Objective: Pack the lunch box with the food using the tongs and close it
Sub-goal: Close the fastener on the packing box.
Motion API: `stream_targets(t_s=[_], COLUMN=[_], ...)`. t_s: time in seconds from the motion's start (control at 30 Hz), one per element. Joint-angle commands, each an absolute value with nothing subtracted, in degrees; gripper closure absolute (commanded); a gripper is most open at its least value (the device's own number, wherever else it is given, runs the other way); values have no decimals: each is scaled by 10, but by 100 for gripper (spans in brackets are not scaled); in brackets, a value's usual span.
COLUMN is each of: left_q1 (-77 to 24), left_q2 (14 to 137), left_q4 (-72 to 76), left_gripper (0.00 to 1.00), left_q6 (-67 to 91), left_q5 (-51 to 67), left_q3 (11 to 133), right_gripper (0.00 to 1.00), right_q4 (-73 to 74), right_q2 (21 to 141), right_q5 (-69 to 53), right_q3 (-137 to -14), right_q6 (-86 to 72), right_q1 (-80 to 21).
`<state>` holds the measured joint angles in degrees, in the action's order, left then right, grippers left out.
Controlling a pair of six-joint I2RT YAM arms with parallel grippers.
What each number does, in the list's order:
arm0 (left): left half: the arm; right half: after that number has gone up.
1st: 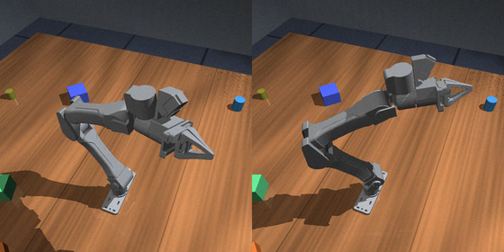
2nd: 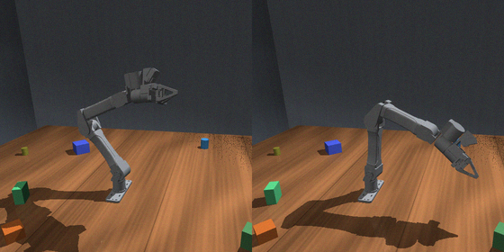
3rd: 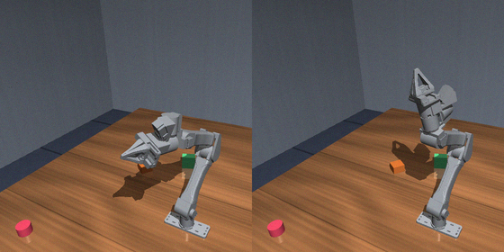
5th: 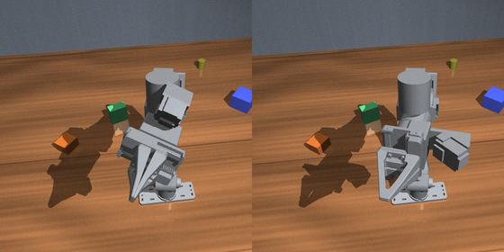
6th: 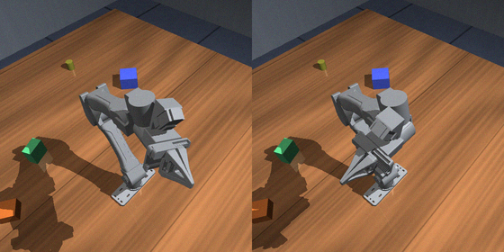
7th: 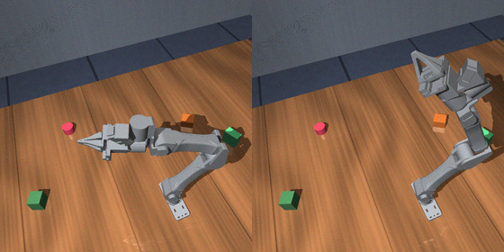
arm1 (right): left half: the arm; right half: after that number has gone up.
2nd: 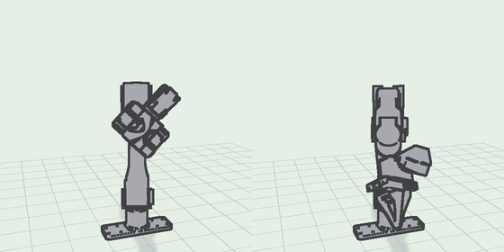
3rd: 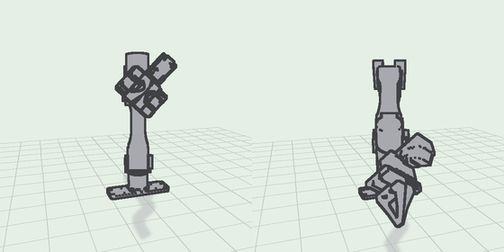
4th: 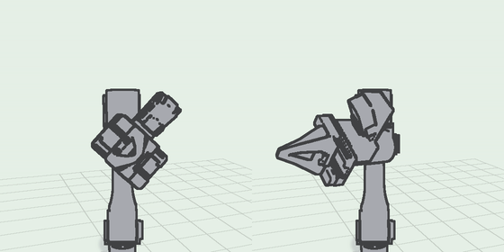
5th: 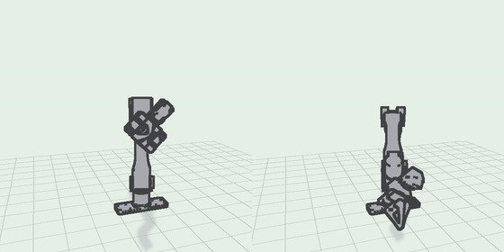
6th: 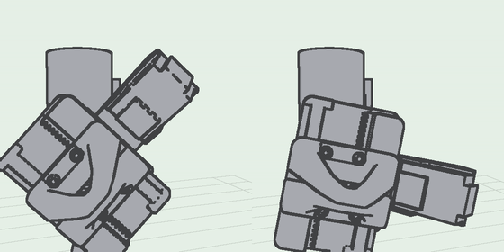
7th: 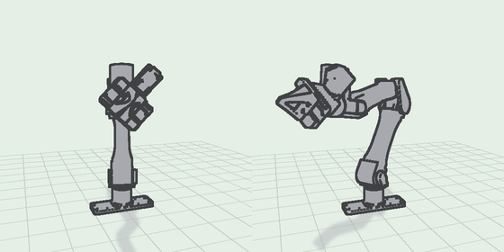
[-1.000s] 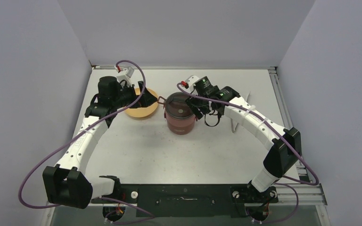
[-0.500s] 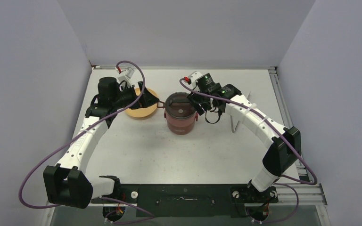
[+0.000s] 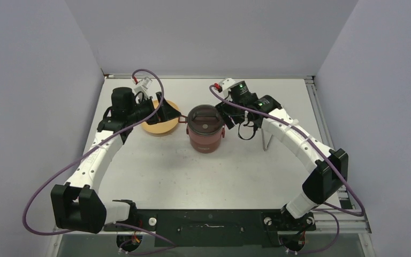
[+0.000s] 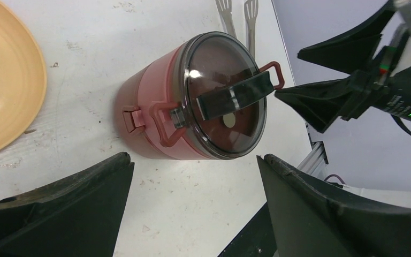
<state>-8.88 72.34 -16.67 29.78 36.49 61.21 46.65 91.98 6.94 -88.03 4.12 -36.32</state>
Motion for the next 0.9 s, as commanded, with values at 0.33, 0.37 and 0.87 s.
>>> stream_targets(t_s=[0.33, 0.37, 0.87], left_q1=[-90, -95, -231], left_q2=[798, 799, 840], left_q4=[-207, -211, -280], left_gripper=[20, 20, 20], left_q6=[280, 277, 182], left_q5=[283, 270, 172], left_q3=[700, 705, 816], right_gripper=[33, 35, 44], right_q4=[329, 322, 225], right_q2=[805, 807, 806], right_q5=[-145, -158, -262], right_q3=[-795, -789, -698], right_q6=[-98, -111, -220], right_q1=[-218, -210, -191])
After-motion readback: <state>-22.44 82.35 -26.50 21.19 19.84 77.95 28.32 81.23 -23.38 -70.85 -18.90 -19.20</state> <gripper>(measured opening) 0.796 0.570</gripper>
